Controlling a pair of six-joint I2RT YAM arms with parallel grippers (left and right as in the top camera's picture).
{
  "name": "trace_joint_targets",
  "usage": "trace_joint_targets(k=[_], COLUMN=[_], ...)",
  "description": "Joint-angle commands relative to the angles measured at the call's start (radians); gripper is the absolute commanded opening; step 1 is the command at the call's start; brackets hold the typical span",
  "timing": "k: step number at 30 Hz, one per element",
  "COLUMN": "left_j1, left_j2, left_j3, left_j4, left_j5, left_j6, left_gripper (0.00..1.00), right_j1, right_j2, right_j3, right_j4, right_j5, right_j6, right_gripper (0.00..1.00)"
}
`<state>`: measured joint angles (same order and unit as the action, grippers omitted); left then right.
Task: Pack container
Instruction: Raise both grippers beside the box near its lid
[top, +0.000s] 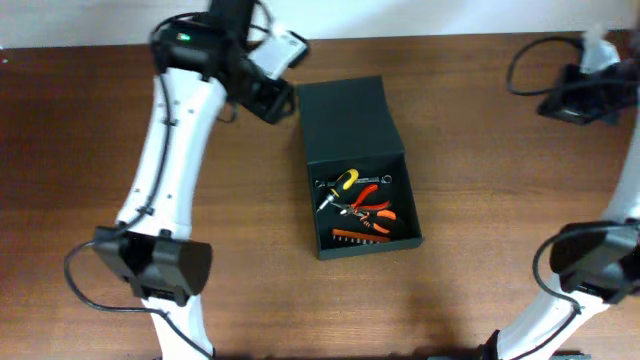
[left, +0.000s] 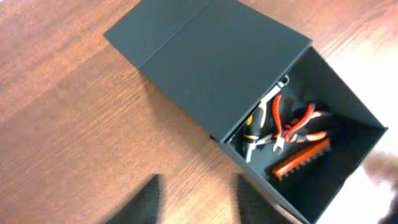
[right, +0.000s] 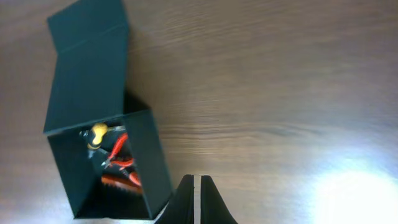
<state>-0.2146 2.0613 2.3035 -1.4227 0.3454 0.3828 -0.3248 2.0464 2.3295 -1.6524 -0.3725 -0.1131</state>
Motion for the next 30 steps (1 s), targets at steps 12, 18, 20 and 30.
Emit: trace_joint_targets(k=[12, 18, 20, 30], left_j1=[0.148, 0.148, 0.148, 0.147], left_j2=[0.129, 0.292, 0.351, 0.494], left_j3=[-0.149, -0.160, -0.160, -0.160], left_j4=[0.092, 0.147, 0.155, 0.169], left_j5=[0.338, 0.431, 0.455, 0.490], left_j6=[-0.031, -0.031, -0.031, -0.031], left_gripper=[0.02, 0.02, 0.02, 0.02], right_j1=[0.171, 0.184, 0.188, 0.189], right_j2=[0.359, 0.425, 0.435, 0.532], right_j3=[-0.003, -0.003, -0.003, -0.003], right_j4=[0.000, 0.021, 0.027, 0.058], right_j5=[-0.151, -0.190, -0.200, -0.288], right_j6=[-0.123, -0.164, -0.171, -0.171], right_gripper=[0.04, 0.04, 0.04, 0.04])
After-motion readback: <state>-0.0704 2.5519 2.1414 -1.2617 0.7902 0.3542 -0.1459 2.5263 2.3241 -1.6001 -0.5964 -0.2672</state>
